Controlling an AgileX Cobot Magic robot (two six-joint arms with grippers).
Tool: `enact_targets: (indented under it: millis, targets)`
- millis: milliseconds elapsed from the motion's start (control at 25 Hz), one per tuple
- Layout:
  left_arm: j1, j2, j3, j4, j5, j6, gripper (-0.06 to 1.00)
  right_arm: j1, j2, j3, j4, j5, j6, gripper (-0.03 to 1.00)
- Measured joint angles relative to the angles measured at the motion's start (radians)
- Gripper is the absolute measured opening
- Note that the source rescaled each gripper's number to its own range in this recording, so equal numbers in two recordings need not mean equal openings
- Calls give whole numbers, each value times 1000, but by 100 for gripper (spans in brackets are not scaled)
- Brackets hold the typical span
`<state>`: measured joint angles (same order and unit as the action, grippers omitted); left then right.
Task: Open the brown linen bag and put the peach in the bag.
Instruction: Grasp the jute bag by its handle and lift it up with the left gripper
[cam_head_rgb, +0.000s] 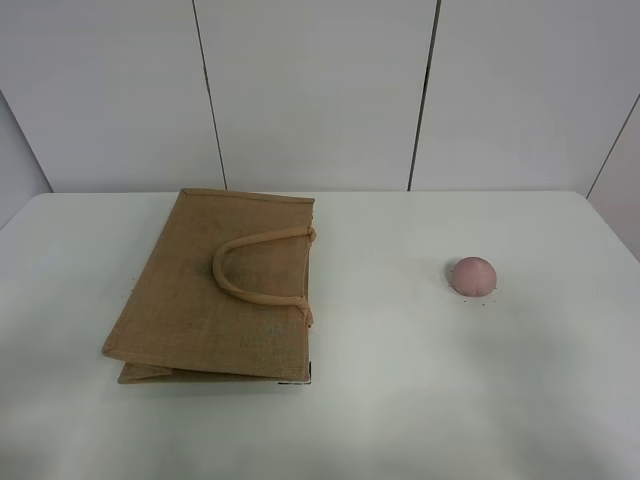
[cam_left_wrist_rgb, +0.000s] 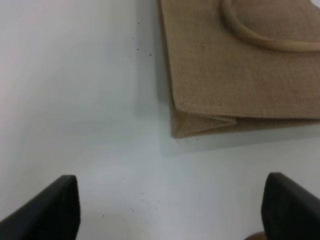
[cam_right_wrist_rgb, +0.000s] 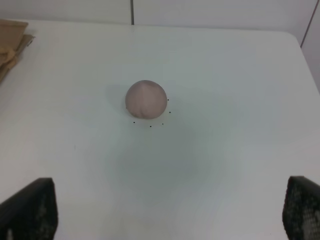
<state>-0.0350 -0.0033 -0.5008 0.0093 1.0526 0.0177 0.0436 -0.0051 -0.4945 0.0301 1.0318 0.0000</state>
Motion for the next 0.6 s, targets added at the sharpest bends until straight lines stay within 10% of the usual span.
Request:
enact_targets:
  millis: [600]
  targets:
    - [0, 167, -81, 1, 0, 0, 100, 0, 0, 0, 0, 0, 0, 100]
